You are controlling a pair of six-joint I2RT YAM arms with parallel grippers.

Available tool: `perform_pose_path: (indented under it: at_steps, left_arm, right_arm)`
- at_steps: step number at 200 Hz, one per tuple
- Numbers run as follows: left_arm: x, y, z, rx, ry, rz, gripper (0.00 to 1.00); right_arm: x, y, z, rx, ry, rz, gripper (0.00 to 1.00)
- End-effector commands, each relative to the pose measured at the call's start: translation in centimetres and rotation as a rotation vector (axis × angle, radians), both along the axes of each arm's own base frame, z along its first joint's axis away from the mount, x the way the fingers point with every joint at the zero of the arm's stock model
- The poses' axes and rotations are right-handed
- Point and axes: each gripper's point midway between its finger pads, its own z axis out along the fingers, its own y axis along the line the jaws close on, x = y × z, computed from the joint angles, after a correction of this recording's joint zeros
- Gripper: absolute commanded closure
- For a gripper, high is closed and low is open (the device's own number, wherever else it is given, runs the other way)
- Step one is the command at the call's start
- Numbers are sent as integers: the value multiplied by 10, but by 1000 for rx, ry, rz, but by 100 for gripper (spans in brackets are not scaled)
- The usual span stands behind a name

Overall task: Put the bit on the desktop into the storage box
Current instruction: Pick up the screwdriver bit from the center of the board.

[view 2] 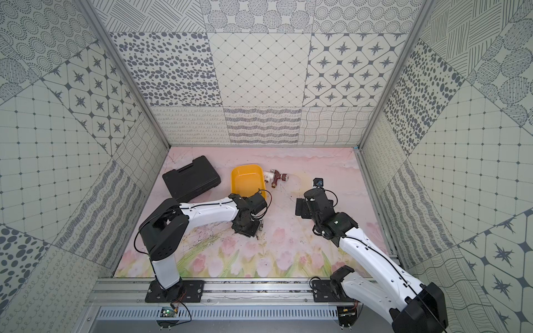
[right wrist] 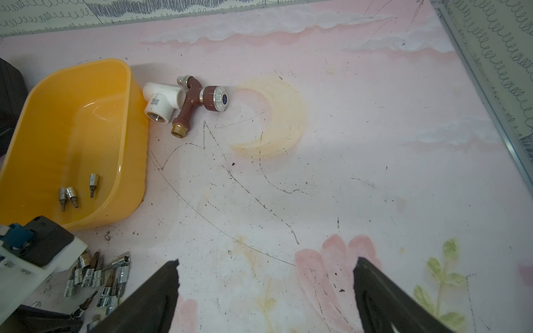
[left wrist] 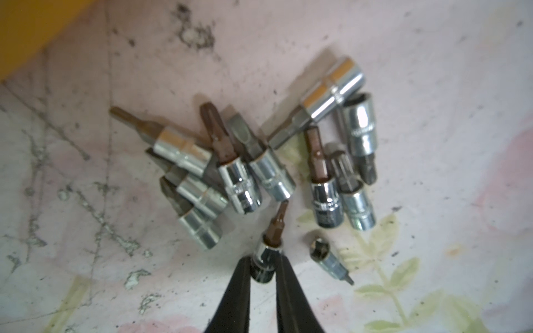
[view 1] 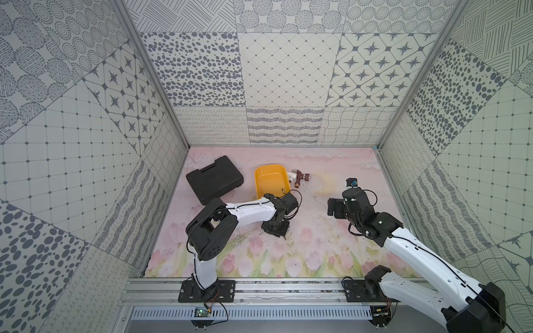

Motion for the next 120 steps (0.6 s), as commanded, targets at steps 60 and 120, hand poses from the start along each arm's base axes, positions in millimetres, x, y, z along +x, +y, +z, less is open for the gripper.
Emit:
perform_pose_path:
  at_steps: [60,120]
  left_arm:
    - [2,-10,4,-42,-16,-23,85]
    - [-2,-6,16,-63,-33,-13,85]
  right_arm:
    - [3,0,-1,17,-4,-18,3]
    - [3,0,-3,16,1,-17,3]
